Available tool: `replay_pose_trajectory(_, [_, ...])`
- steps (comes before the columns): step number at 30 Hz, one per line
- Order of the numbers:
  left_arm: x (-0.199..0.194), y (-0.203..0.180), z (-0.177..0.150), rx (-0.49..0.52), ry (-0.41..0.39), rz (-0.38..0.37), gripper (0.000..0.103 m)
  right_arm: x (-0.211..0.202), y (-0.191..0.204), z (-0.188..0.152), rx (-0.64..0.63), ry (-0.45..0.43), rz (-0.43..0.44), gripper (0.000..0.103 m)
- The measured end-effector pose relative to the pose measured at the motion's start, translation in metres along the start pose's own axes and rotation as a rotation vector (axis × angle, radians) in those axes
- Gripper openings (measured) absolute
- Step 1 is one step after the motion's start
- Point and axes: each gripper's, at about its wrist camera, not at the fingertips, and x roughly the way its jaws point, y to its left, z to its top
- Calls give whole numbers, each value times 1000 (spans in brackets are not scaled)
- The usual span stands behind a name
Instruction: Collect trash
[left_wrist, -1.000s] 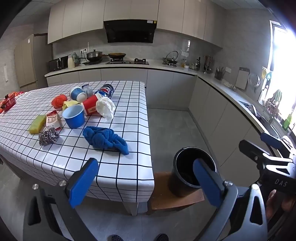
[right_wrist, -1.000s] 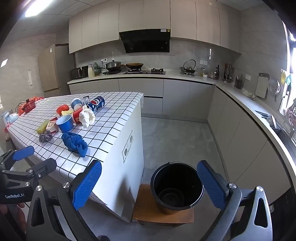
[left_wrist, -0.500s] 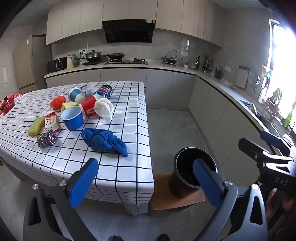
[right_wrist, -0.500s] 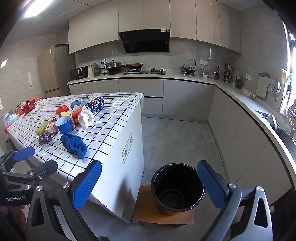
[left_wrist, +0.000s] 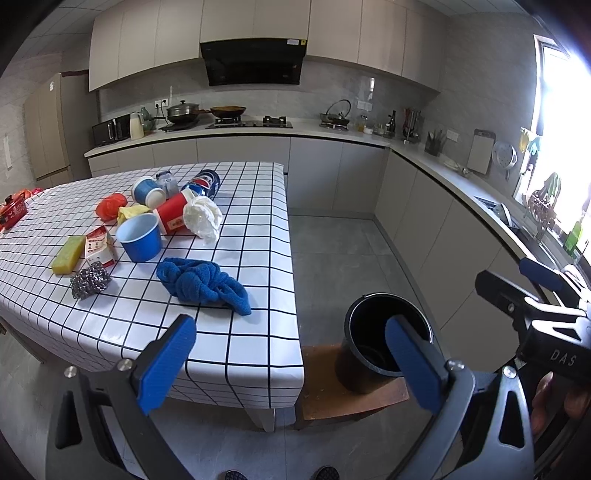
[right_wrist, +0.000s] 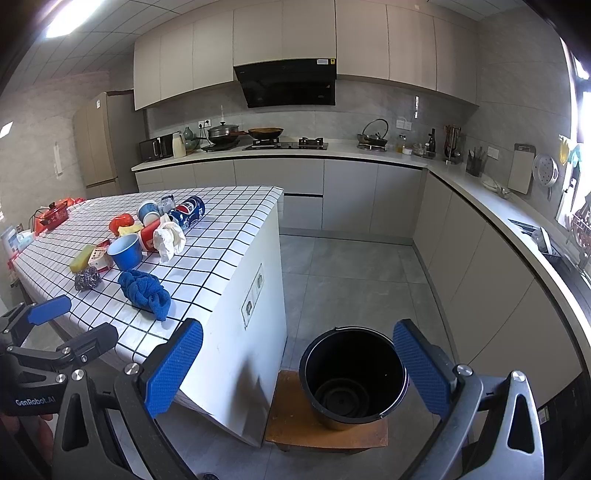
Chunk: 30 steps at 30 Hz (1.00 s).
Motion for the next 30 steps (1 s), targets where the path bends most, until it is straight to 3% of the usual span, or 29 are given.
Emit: replay_pose_trajectory(30, [2, -4, 0, 4, 1, 5, 103, 0, -3, 3, -2, -6, -3, 103])
